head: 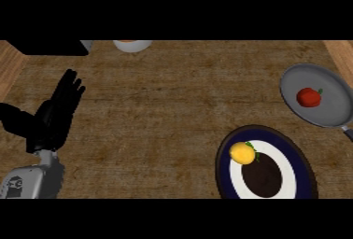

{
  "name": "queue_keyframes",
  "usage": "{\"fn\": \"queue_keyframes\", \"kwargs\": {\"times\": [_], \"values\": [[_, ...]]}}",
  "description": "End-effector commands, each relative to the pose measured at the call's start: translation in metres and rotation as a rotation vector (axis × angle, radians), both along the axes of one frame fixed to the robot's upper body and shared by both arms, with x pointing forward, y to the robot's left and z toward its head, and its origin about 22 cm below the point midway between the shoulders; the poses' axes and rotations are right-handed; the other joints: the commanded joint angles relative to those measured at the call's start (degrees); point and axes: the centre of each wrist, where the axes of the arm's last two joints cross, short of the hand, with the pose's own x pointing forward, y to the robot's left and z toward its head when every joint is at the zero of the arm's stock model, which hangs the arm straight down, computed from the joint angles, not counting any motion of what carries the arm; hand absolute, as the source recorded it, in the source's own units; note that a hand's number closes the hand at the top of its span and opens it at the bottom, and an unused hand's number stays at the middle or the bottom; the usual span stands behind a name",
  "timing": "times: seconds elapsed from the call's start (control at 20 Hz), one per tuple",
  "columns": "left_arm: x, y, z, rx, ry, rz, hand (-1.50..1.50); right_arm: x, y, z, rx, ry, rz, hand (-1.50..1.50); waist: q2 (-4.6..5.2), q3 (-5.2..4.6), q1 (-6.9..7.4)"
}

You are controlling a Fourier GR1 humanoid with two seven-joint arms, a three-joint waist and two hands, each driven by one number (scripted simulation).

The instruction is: Pick the bell pepper from the plate and place it in the pan

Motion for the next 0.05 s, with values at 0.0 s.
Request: {"fn": "queue_keyframes", "kwargs": {"times": [0.0], "values": [[0.0008,-0.009,-0.0007,0.005,-0.002,-0.018,0.0,-0.0127,-0.0041,-0.0073,0.09,-0.078,0.147,-1.5,-0.03,0.04,0.12]]}}
